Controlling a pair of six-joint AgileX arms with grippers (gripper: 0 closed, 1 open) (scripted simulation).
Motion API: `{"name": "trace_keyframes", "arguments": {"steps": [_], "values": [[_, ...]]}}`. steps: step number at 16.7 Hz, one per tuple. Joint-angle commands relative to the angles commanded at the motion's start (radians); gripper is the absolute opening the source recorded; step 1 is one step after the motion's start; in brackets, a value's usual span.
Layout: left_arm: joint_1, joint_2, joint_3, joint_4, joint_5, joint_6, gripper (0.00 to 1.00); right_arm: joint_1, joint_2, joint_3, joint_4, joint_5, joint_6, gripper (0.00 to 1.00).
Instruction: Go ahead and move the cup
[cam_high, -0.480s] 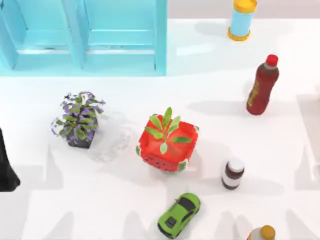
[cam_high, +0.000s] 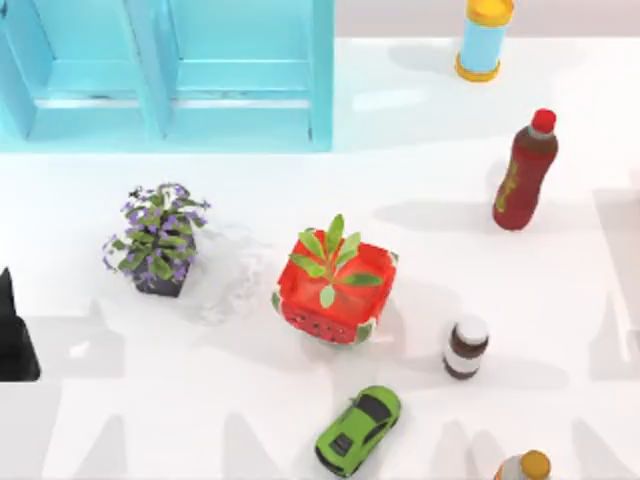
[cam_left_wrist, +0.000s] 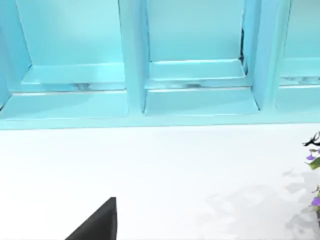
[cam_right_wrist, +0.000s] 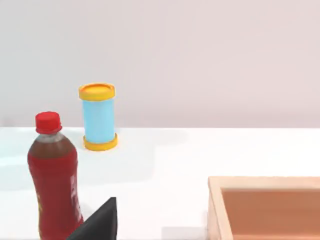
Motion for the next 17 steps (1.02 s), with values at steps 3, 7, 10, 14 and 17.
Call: {"name": "trace_keyframes", "arguments": {"steps": [3, 7, 10, 14, 17], "values": [[0.021, 0.181, 0.131, -0.132, -0.006, 0.03, 1.0, 0.0, 0.0, 0.0, 0.0, 0.0, 0.0, 1.0], [0.057, 0.463, 0.361, -0.335, -0.011, 0.061, 1.0, 0.0, 0.0, 0.0, 0.0, 0.0, 0.0, 1.0], [0.085, 0.686, 0.552, -0.491, -0.011, 0.08, 1.0, 0.0, 0.0, 0.0, 0.0, 0.0, 0.0, 1.0], [0.12, 0.974, 0.803, -0.691, -0.007, 0.106, 1.0, 0.0, 0.0, 0.0, 0.0, 0.0, 0.0, 1.0], [0.142, 1.167, 0.969, -0.827, -0.005, 0.126, 1.0, 0.0, 0.0, 0.0, 0.0, 0.0, 0.0, 1.0]]}}
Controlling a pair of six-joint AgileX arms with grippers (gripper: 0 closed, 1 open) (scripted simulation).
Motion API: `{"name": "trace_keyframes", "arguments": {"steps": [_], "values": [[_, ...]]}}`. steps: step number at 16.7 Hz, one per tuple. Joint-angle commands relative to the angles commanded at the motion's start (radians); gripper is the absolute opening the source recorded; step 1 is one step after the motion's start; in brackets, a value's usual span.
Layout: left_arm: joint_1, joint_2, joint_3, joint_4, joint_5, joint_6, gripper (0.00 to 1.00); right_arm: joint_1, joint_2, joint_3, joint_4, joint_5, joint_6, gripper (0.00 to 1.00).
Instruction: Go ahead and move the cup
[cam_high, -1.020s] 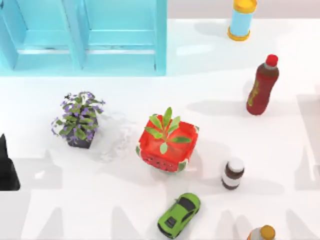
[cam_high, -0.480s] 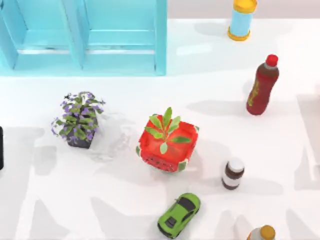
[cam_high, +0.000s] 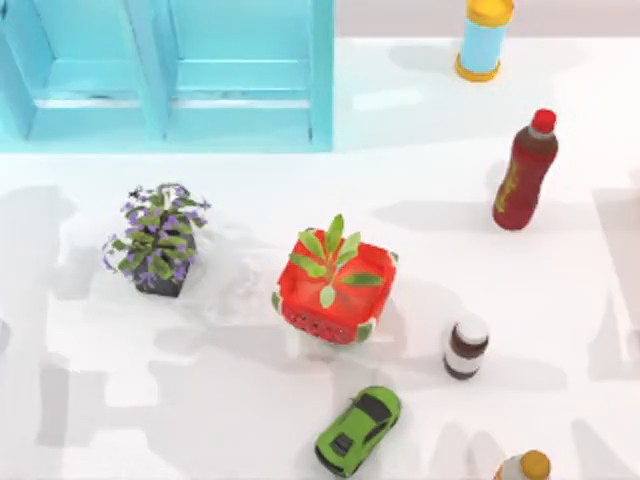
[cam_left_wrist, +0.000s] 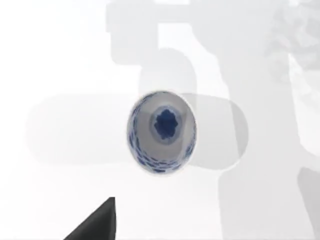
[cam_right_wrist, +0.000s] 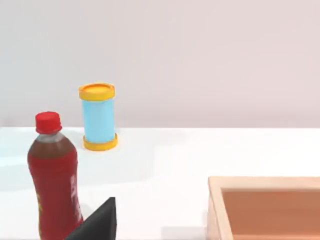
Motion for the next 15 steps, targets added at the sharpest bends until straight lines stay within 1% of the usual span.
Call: {"name": "trace_keyframes", "arguments": {"steps": [4, 7, 10, 15], "values": [[0.024, 0.208, 0.176, -0.148, 0.003, 0.025, 1.0, 0.0, 0.0, 0.0, 0.0, 0.0, 0.0, 1.0], [0.037, 0.314, 0.265, -0.224, 0.005, 0.039, 1.0, 0.0, 0.0, 0.0, 0.0, 0.0, 0.0, 1.0], [0.043, 0.373, 0.313, -0.266, 0.007, 0.047, 1.0, 0.0, 0.0, 0.0, 0.0, 0.0, 0.0, 1.0], [0.044, 0.382, 0.319, -0.272, 0.007, 0.049, 1.0, 0.0, 0.0, 0.0, 0.0, 0.0, 0.0, 1.0]]}}
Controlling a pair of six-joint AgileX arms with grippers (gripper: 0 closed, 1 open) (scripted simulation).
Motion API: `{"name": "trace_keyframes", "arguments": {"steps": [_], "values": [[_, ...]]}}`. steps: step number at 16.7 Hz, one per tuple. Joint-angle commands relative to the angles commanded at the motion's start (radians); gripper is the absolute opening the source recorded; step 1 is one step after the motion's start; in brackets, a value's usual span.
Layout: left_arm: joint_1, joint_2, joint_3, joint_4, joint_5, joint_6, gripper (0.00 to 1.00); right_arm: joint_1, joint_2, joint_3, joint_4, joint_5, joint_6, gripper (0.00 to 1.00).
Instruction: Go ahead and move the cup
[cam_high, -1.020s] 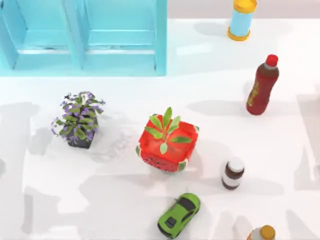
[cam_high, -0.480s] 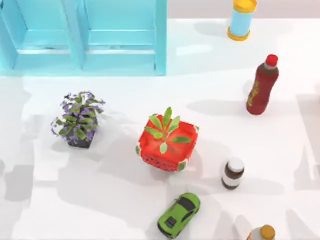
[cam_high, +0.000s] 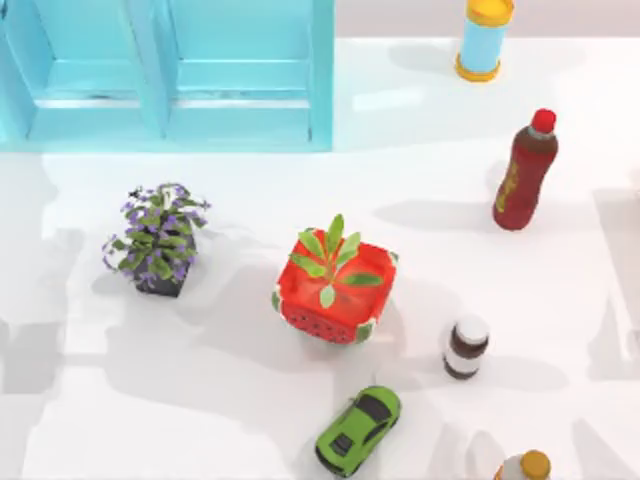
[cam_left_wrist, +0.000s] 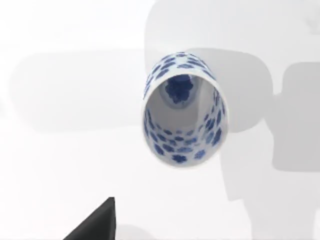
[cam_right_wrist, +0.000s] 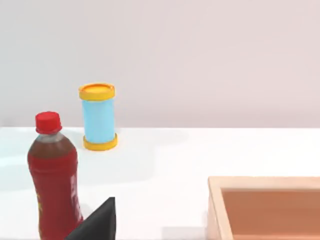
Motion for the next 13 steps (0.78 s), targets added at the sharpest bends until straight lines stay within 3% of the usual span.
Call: {"name": "trace_keyframes", "arguments": {"steps": [4, 13], "values": [[-0.003, 0.009, -0.036, 0.041, 0.0, -0.002, 1.0, 0.0, 0.0, 0.0, 0.0, 0.0, 0.0, 1.0], [0.003, 0.107, -0.279, 0.387, 0.0, 0.005, 1.0, 0.0, 0.0, 0.0, 0.0, 0.0, 0.0, 1.0]]}}
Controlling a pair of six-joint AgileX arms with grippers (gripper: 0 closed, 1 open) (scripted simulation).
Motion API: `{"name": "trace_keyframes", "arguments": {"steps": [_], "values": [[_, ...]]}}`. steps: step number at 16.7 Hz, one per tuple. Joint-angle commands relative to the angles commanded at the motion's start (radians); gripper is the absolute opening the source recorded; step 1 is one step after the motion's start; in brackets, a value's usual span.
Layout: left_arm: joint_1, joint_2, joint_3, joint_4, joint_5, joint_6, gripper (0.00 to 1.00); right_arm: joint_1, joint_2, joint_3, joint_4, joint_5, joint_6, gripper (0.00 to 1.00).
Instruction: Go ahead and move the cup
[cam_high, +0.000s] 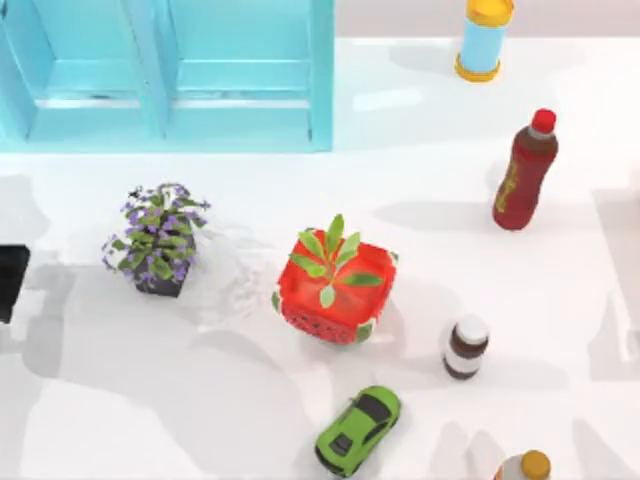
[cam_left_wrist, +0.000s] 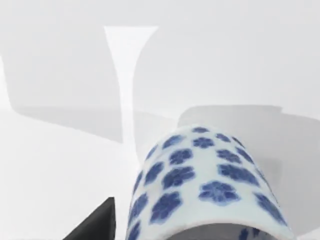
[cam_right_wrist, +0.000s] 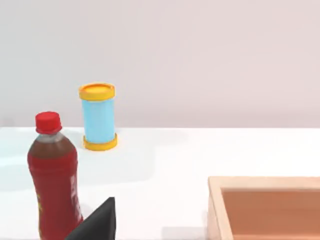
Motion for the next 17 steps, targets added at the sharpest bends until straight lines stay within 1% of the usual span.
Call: {"name": "trace_keyframes", "arguments": {"steps": [4, 17], "values": [[0.0, 0.001, -0.002, 0.002, 0.0, 0.0, 1.0, 0.0, 0.0, 0.0, 0.0, 0.0, 0.0, 1.0], [0.0, 0.001, -0.002, 0.002, 0.0, 0.0, 0.02, 0.0, 0.0, 0.0, 0.0, 0.0, 0.0, 1.0]]}}
